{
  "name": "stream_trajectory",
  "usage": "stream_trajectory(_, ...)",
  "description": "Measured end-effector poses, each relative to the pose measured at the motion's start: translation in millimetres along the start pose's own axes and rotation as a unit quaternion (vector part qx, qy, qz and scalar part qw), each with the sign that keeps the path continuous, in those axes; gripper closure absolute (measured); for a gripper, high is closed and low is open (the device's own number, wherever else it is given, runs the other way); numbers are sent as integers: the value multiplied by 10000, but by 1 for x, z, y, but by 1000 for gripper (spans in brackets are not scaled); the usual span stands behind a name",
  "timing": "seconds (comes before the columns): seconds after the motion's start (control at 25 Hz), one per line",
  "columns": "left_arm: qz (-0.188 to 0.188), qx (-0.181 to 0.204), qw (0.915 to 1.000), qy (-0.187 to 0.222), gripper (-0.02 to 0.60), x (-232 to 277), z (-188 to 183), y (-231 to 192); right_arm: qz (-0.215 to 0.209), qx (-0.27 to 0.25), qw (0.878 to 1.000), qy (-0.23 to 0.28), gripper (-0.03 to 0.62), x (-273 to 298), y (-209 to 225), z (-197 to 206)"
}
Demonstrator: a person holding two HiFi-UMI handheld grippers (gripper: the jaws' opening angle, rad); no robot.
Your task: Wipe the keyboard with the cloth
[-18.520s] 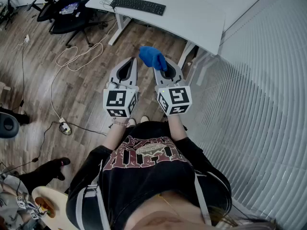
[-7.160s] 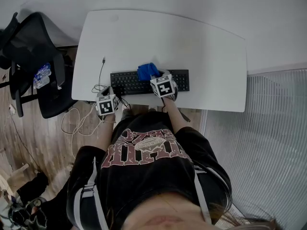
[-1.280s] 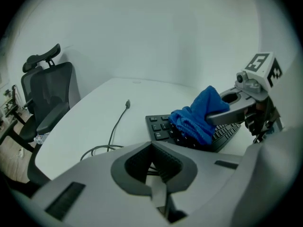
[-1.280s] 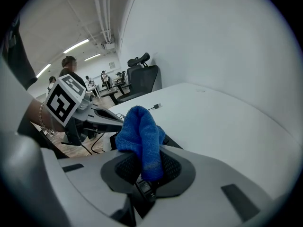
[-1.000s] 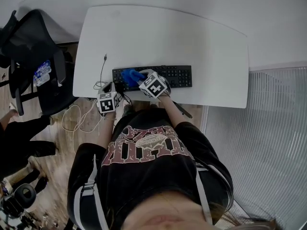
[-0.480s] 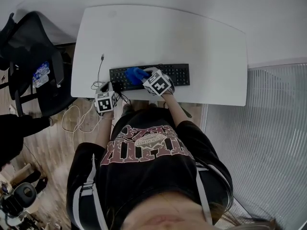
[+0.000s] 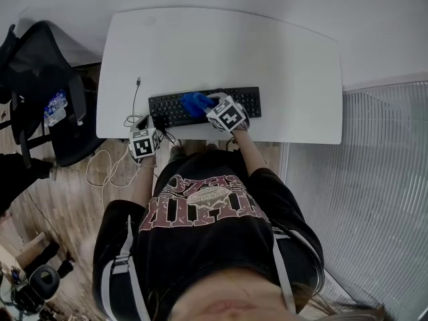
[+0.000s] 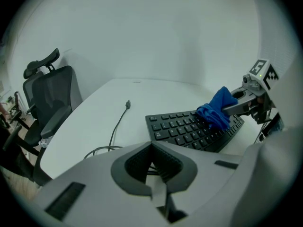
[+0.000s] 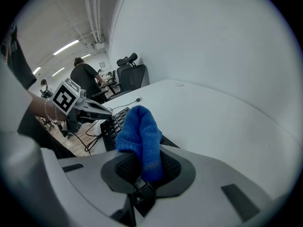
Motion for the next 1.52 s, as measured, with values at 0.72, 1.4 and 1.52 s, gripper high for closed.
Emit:
stream_trajectory(0.72, -107, 38, 9999, 9, 548, -1, 0, 9, 391, 126, 9991, -80, 530, -50, 40, 33)
stream_trajectory(1.4, -158, 1, 9999, 4, 548, -2, 1, 7, 1008, 504, 9935, -132, 530, -96, 70, 65)
stream_trajectory(1.52, -154, -14, 9999, -1, 548, -2, 0, 6, 1154, 566, 9916, -173, 530, -106, 77, 71)
Point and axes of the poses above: the fingertips, and each gripper's own axes: x forward along the fingers, y to its right, z out of its underside, the point moved 10 cm from there along -x, backward along the fingers, and after that the axes turned 9 degrees about y, right-handed, at the moved point
